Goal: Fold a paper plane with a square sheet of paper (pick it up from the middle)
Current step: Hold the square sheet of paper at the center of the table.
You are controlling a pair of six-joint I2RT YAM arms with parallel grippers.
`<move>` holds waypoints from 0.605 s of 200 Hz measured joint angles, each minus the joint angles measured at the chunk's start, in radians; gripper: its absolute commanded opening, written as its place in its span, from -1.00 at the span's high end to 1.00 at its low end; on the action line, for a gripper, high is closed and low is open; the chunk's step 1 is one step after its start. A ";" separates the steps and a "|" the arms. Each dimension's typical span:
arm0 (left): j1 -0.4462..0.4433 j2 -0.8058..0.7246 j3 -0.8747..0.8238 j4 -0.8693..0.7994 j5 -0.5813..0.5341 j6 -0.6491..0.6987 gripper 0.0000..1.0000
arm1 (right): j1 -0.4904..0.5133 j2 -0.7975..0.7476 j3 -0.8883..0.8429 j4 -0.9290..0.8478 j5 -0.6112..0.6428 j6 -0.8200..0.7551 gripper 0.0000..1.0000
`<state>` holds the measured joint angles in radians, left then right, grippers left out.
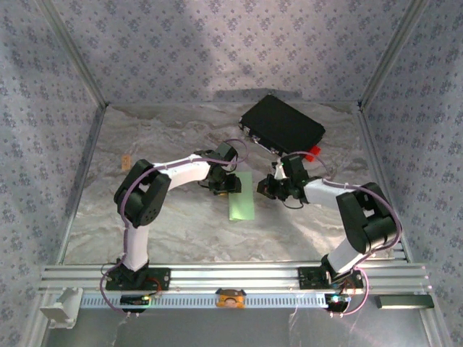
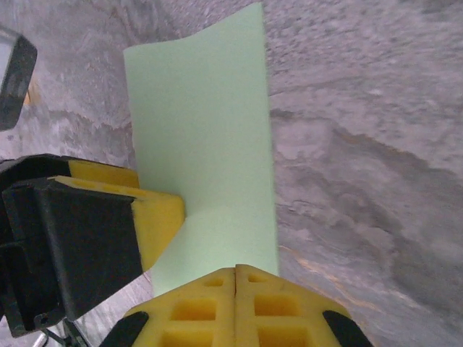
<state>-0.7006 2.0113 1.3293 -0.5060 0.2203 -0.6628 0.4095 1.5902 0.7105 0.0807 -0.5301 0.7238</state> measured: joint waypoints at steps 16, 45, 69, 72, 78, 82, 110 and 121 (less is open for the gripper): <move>0.000 0.000 0.000 0.000 0.000 0.000 0.06 | 0.020 0.015 0.028 -0.014 0.008 -0.015 1.00; 0.000 0.000 0.000 0.000 0.000 0.000 0.06 | 0.043 0.079 0.078 -0.029 0.011 -0.033 1.00; 0.000 0.000 0.000 0.000 0.000 0.000 0.06 | 0.053 0.132 0.103 -0.040 0.010 -0.037 1.00; 0.000 0.000 0.000 0.000 0.000 0.000 0.06 | 0.054 0.137 0.105 -0.040 0.010 -0.037 1.00; 0.000 0.000 0.000 0.000 0.000 0.000 0.06 | 0.056 0.146 0.109 -0.042 0.010 -0.038 1.00; 0.000 0.000 0.000 0.000 0.000 0.000 0.06 | 0.057 0.149 0.111 -0.046 0.010 -0.039 1.00; 0.000 0.000 0.000 0.000 0.001 0.001 0.05 | 0.059 0.150 0.115 -0.062 0.029 -0.049 1.00; 0.000 0.000 0.000 0.000 0.001 0.005 0.05 | 0.054 0.138 0.109 -0.071 0.044 -0.052 1.00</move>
<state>-0.7006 2.0113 1.3293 -0.5056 0.2211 -0.6582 0.4633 1.7287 0.8200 0.0097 -0.4858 0.6716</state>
